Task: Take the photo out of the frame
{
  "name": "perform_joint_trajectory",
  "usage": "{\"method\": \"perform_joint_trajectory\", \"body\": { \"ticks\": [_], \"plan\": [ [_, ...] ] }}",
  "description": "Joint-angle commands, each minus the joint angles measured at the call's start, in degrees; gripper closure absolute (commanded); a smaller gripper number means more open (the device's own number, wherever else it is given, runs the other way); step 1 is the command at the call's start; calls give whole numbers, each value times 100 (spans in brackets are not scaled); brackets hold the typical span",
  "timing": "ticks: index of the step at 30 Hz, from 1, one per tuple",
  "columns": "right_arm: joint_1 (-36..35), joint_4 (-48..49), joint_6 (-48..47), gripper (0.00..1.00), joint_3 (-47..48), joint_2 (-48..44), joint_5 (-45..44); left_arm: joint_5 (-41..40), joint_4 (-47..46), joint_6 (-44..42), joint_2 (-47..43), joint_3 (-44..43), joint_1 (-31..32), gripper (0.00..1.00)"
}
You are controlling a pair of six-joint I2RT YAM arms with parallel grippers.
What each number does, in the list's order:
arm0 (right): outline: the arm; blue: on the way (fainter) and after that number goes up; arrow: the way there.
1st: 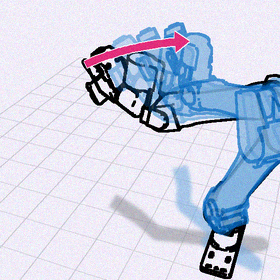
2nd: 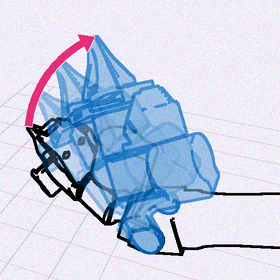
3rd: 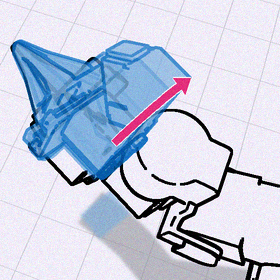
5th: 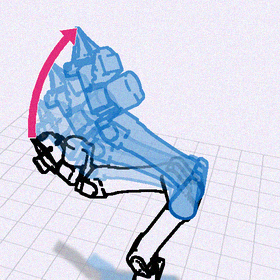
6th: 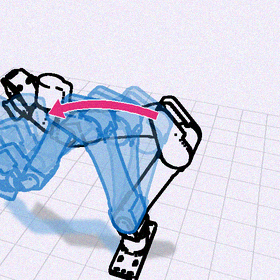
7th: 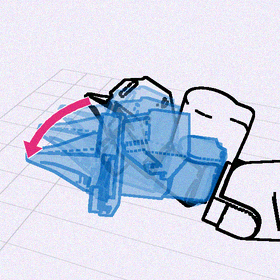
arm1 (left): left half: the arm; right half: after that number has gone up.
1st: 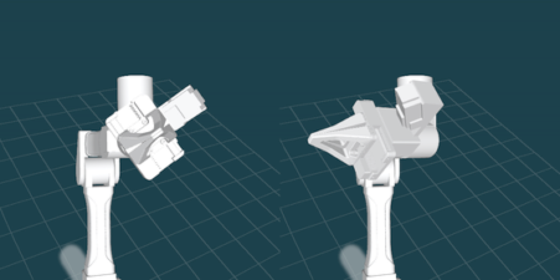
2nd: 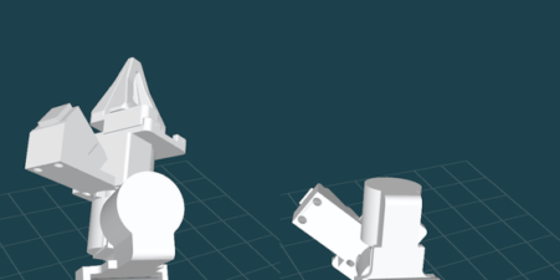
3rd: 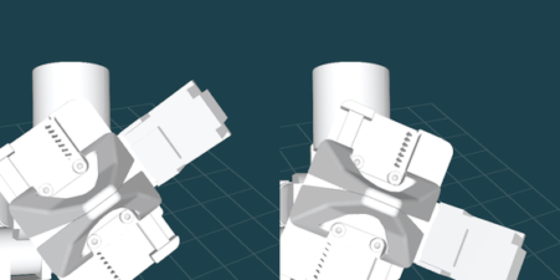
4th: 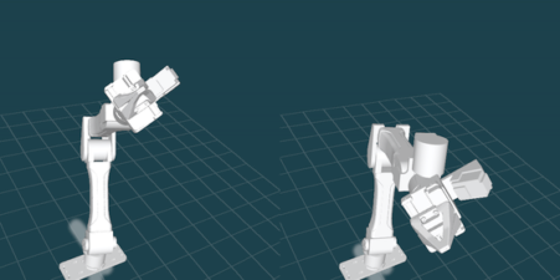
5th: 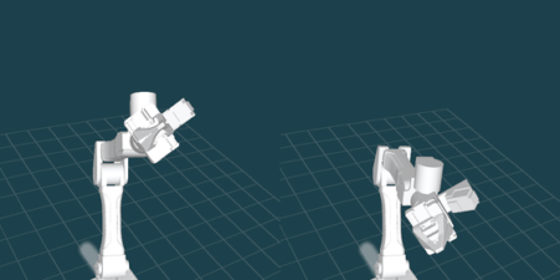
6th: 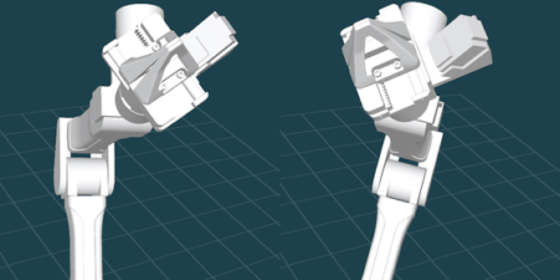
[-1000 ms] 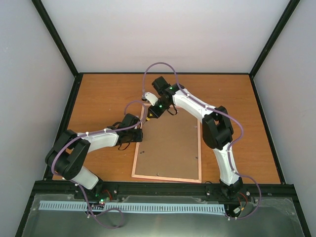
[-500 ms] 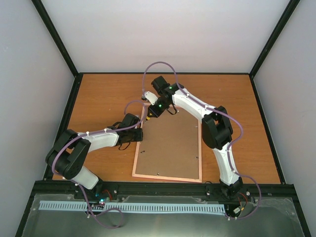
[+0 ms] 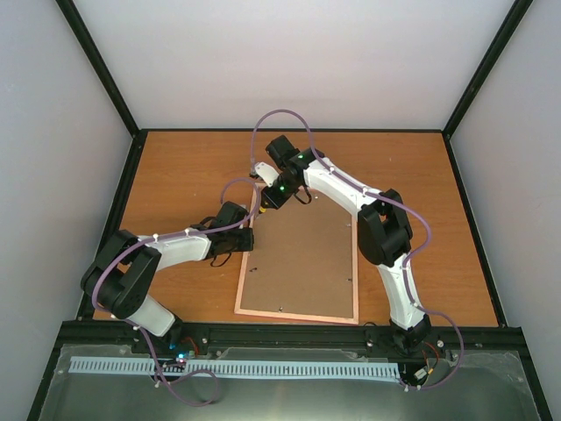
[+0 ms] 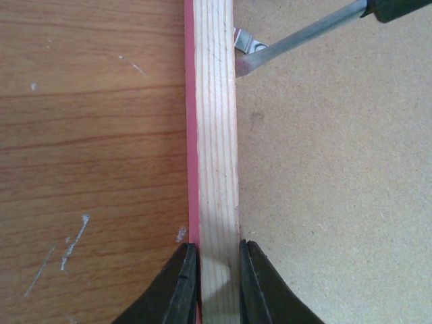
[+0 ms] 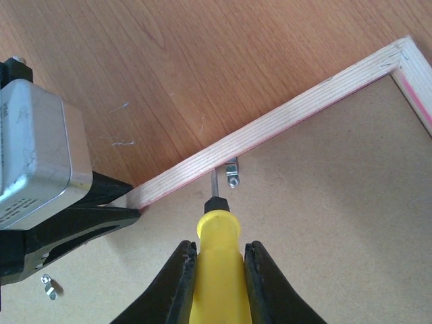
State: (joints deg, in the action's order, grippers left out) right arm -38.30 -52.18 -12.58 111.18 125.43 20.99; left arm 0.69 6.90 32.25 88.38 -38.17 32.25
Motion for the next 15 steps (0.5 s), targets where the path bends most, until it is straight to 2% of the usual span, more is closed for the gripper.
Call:
{"method": "perform_joint_trajectory", "body": {
  "ticks": [1, 15],
  "plan": [
    [16, 4, 74, 97, 79, 116, -817, 48, 400, 36, 338, 284, 27, 99],
    [16, -43, 103, 97, -14, -3, -1158, 19, 375, 54, 369, 301, 27, 99]
  ]
}}
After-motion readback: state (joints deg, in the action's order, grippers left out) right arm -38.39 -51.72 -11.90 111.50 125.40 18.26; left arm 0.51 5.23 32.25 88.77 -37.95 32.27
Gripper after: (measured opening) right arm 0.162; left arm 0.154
